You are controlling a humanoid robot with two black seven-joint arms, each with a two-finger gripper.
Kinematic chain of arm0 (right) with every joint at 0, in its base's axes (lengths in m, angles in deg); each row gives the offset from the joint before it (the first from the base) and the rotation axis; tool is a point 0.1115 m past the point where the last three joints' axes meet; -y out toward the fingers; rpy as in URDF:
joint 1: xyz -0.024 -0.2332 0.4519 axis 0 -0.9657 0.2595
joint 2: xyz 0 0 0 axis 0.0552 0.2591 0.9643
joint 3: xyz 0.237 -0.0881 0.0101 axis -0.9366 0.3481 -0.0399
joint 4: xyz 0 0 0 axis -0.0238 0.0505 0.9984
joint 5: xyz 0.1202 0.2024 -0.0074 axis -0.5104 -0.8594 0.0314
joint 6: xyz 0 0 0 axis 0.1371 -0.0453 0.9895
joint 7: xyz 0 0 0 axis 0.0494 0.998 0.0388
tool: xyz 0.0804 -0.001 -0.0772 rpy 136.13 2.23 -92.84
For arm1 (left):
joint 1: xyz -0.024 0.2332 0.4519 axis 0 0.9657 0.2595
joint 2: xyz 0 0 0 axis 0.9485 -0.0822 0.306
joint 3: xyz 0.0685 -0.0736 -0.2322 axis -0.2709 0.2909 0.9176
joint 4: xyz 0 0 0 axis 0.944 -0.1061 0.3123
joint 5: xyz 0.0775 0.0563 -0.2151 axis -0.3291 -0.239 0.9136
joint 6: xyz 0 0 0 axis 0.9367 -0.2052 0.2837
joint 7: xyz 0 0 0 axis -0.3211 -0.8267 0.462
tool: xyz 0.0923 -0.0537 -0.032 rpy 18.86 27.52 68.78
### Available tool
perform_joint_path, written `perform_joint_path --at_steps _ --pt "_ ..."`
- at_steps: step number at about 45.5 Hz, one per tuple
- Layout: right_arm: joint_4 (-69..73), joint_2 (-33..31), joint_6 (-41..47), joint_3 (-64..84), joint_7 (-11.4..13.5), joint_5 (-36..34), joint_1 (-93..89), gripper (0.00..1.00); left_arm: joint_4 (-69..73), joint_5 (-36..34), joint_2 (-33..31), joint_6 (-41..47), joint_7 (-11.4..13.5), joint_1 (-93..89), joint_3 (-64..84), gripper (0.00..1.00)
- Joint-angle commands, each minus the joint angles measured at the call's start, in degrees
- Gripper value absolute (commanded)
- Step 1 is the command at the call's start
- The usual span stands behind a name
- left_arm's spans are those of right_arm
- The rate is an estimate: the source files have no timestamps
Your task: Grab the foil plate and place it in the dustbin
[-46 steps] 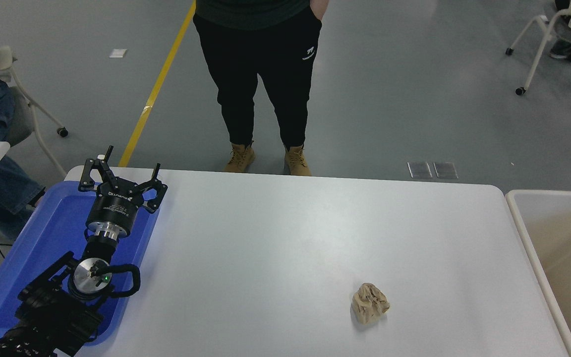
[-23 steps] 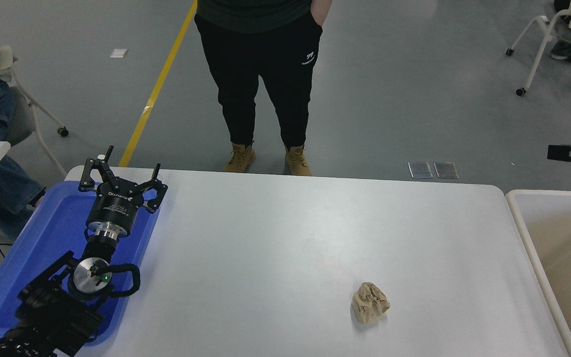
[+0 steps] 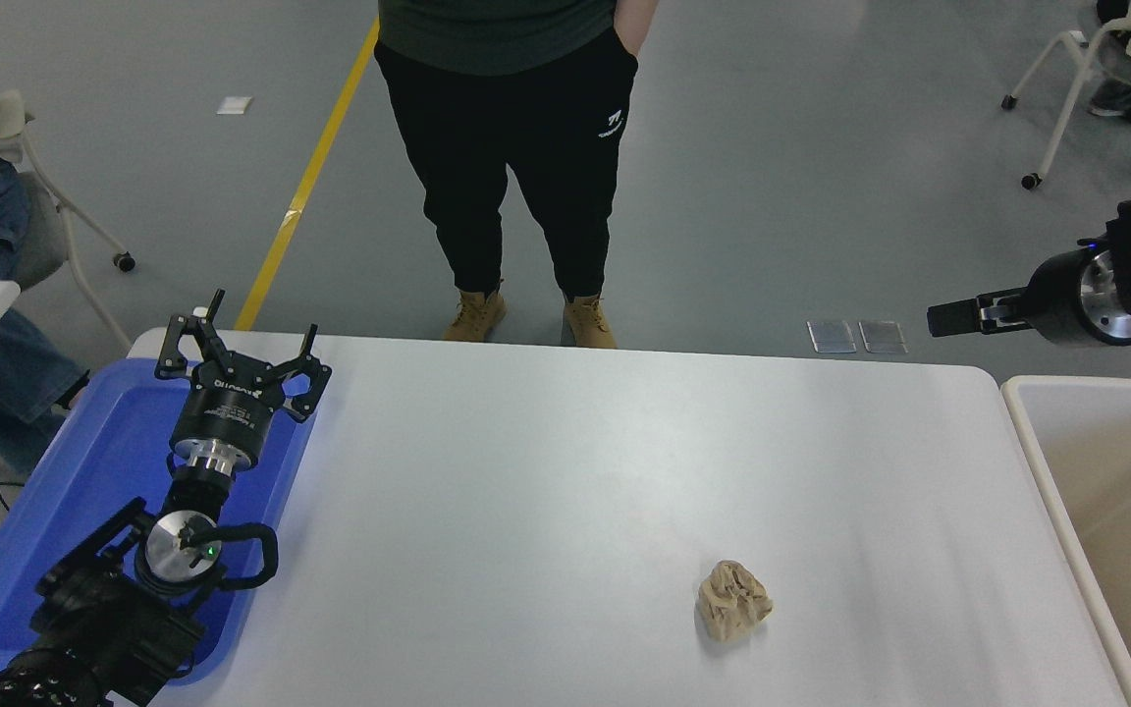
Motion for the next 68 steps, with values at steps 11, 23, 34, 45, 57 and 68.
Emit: perform_joint_path --at_steps 11,23,34,45,57,68 --pt "10.4 11.5 14.3 1.0 0.2 -12.5 13.5 1.00 0.0 0.1 0.0 0.0 0.1 0.1 0.0 1.00" --pt "10.4 19.5 20.1 1.1 0.2 -22.0 15.8 1.00 0.0 0.1 0.0 0.1 0.0 0.0 0.0 1.00" --pt "10.4 24.1 32.8 1.7 0.1 -33.2 17.6 1.00 0.0 0.1 0.0 0.1 0.0 0.0 0.0 1.00" --pt "10.0 24.5 36.5 5.5 0.1 -33.8 17.7 1.00 0.0 0.0 0.0 0.0 0.0 0.0 0.0 1.00" --pt "9.6 25.4 37.5 8.3 0.0 -32.7 17.5 1.00 0.0 0.0 0.0 0.0 0.0 0.1 0.0 1.00" --pt "9.8 26.5 37.5 11.3 0.1 -32.6 19.8 1.00 0.0 0.0 0.1 0.0 0.0 0.1 0.0 1.00"
